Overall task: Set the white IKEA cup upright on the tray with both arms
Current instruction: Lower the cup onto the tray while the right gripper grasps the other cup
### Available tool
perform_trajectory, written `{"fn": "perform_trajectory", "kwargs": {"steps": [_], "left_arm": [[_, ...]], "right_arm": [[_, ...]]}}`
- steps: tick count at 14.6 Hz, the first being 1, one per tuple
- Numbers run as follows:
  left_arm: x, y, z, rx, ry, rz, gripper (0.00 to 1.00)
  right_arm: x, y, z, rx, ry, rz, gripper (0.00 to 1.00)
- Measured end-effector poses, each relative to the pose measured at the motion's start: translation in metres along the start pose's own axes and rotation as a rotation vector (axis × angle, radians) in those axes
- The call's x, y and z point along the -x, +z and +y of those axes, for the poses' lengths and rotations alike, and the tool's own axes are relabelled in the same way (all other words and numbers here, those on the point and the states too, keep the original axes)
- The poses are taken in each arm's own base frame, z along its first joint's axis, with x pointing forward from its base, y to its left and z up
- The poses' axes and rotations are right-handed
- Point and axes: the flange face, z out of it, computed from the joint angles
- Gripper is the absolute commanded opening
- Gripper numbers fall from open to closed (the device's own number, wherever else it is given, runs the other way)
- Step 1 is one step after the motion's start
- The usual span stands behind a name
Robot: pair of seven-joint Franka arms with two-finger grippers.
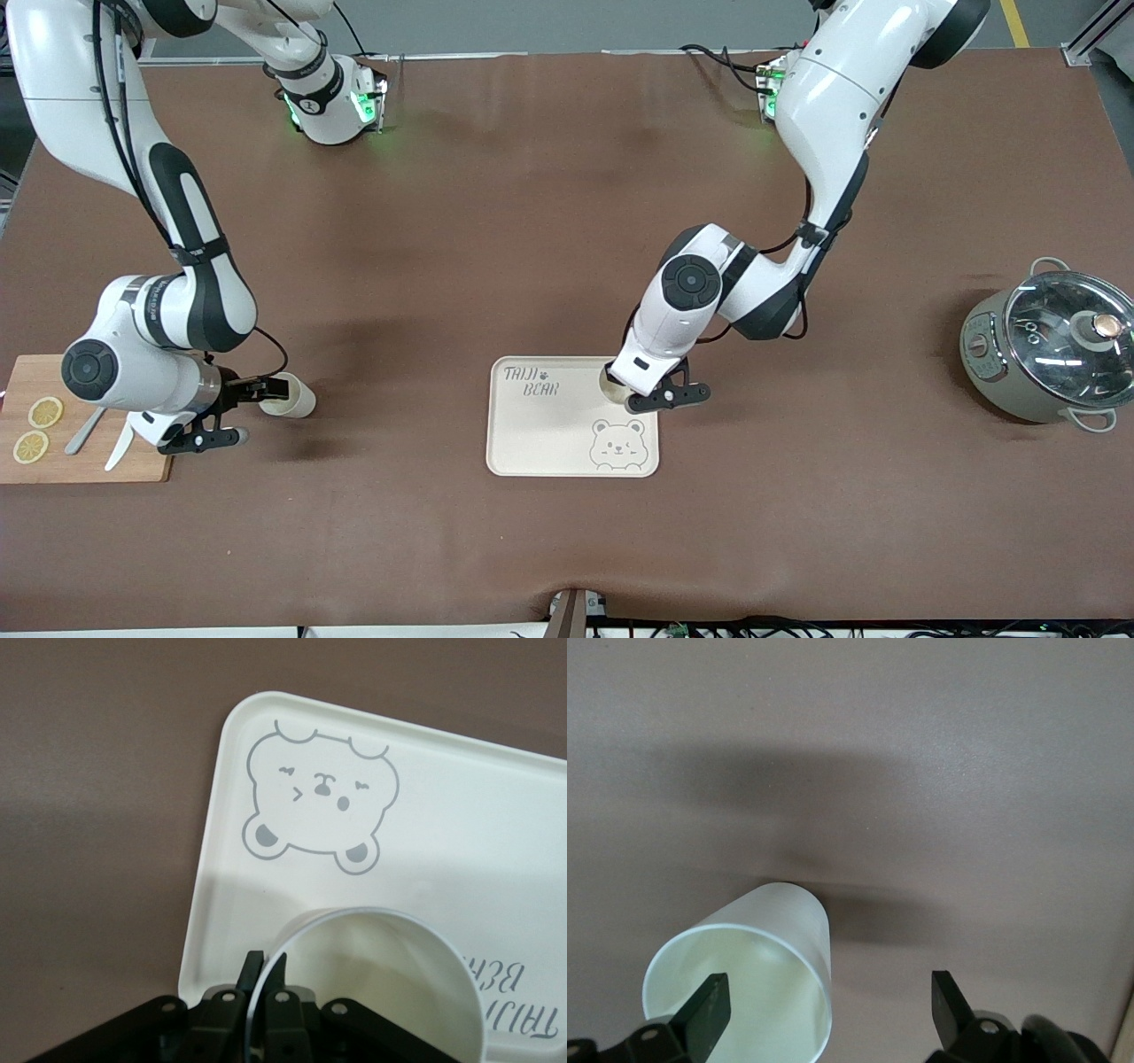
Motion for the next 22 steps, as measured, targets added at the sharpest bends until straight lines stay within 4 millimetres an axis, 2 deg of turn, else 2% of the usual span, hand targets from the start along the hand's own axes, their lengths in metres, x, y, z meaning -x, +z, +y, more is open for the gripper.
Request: {"fn": "perform_trajectory", "kwargs": {"steps": [6, 15, 16, 18, 22], "left_arm": [[-0.004, 0.023, -0.005, 0.012, 0.003, 0.052, 0.0], [-0.007, 0.032, -0.008, 0.018, 0.004, 0.078, 0.0], [-0.007, 0.034, -0.007, 0.021, 0.004, 0.081, 0.0], [-0.006, 0.038, -0.008, 0.02, 0.005, 0.081, 0.0], [0.0, 0.046, -0.005, -0.007, 0.026, 0.098, 0.0]], "right_arm": [[0.002, 0.017, -0.001, 0.003, -0.004, 0.011, 1.0], [0.006, 0.027, -0.002, 0.007, -0.008, 0.033, 1.0], [0.006, 0.026, -0.002, 0.008, -0.009, 0.034, 0.9], [0.006, 0.026, -0.002, 0.008, -0.014, 0.034, 0.59], [0.006, 0.026, -0.002, 0.008, -0.022, 0.034, 0.14]]}}
